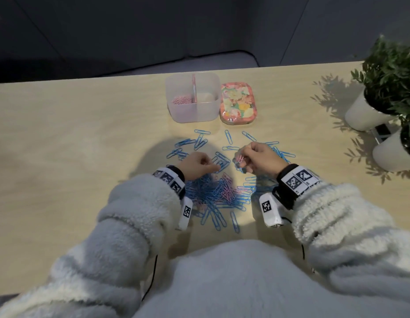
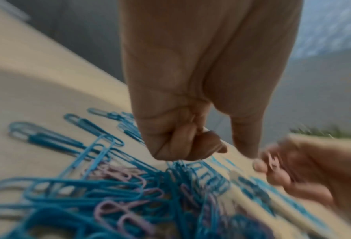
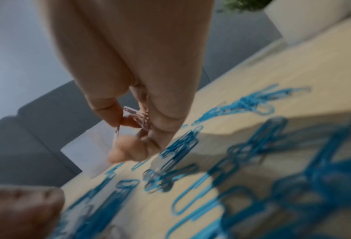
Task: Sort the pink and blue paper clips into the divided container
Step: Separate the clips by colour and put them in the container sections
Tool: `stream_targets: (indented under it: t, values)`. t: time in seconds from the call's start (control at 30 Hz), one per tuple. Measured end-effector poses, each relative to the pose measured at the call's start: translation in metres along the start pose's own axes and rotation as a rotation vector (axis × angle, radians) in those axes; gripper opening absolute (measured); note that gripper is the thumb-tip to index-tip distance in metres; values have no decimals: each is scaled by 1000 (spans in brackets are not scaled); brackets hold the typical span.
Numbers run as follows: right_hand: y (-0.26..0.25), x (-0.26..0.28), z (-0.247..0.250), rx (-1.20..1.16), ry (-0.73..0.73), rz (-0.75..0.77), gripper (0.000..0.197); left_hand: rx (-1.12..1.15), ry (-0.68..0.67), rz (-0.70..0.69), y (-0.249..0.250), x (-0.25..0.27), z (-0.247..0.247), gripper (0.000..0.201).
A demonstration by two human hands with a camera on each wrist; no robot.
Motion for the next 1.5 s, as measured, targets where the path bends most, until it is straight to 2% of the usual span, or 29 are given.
stream_targets:
  t: [0.07,0.17,0.2,0.27,0.33,0.43,0.57,0.63,0.7,0.77,0.83,0.93,1.03,1.17,1.23,1.43,1.5]
  values:
    - [-2,2,-8,-78,-54,-18,22,-246,2,4,-4,3,-7,18]
    - [3,1,-13,15,-60,-82,26,-466,33,31,-12,10,-6,13]
    - [7,-1,-14,40,-63,-104,26,-479,52,47,-13,13,-3,12]
    - [12,-3,-15,242,-78,-72,29,-473,100,53,-12,17,3,8]
    - [13,-3,-21,592,-82,-16,33,-462,142,43,-6,17,3,13]
    - [13,1,-31,1016,23,-66,24,-488,178,71,5,11,-8,23]
    - [13,-1,-40,1111,69,-90,18,-580,189,152,13,2,-26,33]
    - [14,-2,-41,1116,61,-110,15,-614,189,160,15,-1,-33,29]
    - [16,-3,-40,1089,20,-115,12,-624,185,161,16,-1,-36,24]
    - [19,-6,-37,1024,-45,-121,30,-596,154,153,14,0,-35,24]
    - [18,-7,-33,938,-129,-96,39,-523,109,145,11,4,-31,23]
    - [8,-8,-22,694,-214,-51,32,-394,98,116,3,11,-20,13]
    - [-21,-14,-13,532,-189,-45,30,-238,124,95,-7,18,-6,15]
    - [-79,-33,-18,310,-197,25,30,-102,90,51,-13,24,10,28]
    - [-107,-45,-25,191,-198,57,27,-8,73,26,-16,27,17,26]
    - [-163,-83,-56,124,-70,151,26,313,92,17,-19,37,36,25]
    - [-170,-98,-68,62,-25,121,25,387,103,31,-18,41,42,26]
Point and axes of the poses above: each hand's wrist, its own x-axis away from the middle knuckle, its own z-axis out of the back of the hand, y = z × x, the point moved 2 cm from there along -x, towards the middle knuckle, and after that the axes turned 11 degrees about -y, right-handed, at the moved point
